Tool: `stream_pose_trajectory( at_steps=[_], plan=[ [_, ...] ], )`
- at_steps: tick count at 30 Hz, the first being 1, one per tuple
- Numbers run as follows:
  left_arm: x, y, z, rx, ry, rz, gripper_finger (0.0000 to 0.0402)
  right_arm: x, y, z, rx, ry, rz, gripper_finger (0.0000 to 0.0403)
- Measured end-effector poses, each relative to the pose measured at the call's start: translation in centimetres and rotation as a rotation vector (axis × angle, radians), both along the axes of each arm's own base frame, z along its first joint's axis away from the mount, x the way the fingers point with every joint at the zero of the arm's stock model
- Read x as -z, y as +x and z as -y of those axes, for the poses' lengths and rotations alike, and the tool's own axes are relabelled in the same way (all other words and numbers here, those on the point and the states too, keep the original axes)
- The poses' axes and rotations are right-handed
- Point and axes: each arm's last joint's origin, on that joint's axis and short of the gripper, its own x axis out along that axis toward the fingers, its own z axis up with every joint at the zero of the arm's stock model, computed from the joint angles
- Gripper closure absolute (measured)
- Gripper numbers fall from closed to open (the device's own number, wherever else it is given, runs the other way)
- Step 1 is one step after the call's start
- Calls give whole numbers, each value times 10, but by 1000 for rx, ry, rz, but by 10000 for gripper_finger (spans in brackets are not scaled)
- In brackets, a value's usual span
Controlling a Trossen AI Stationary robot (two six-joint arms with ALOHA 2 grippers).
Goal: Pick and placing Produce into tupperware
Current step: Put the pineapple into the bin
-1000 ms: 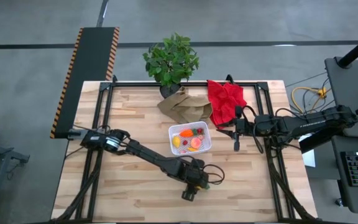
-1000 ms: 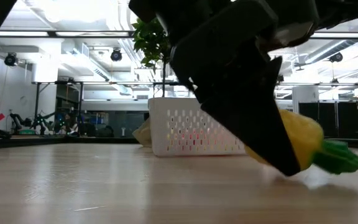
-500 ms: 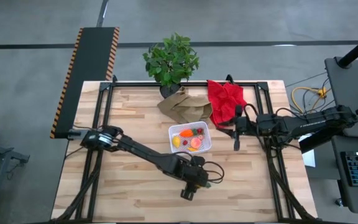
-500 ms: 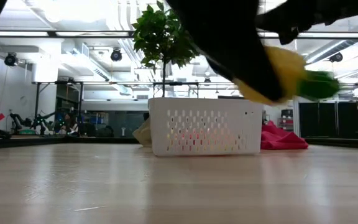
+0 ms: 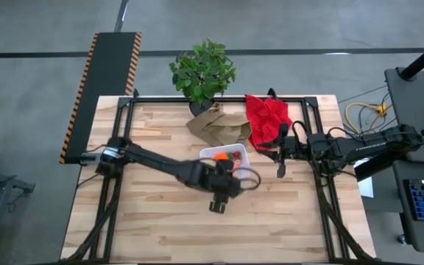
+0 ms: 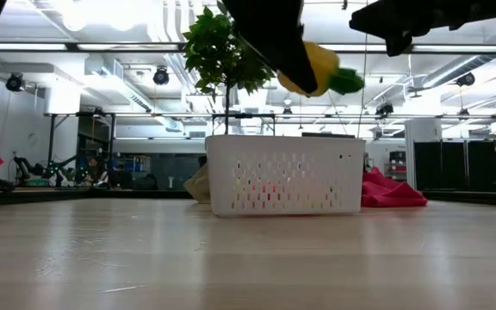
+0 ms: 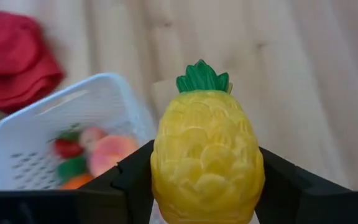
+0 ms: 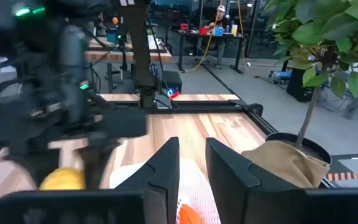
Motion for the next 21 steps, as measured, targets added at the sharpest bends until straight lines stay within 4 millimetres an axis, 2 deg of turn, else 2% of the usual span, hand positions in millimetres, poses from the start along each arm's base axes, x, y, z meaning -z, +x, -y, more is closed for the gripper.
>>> stream_pose_trajectory(
  at_steps=[8, 15, 21],
  plan=[
    [-1, 6, -55, -77, 17, -10, 212, 0, -1, 0, 0, -1, 1, 332],
    [21, 9, -104, -165, -20, -54, 212, 0, -1, 0, 0, -4, -5, 333],
    [34, 8, -130, -256, -99, -55, 198, 0, -1, 0, 0, -4, -5, 333]
  ],
)
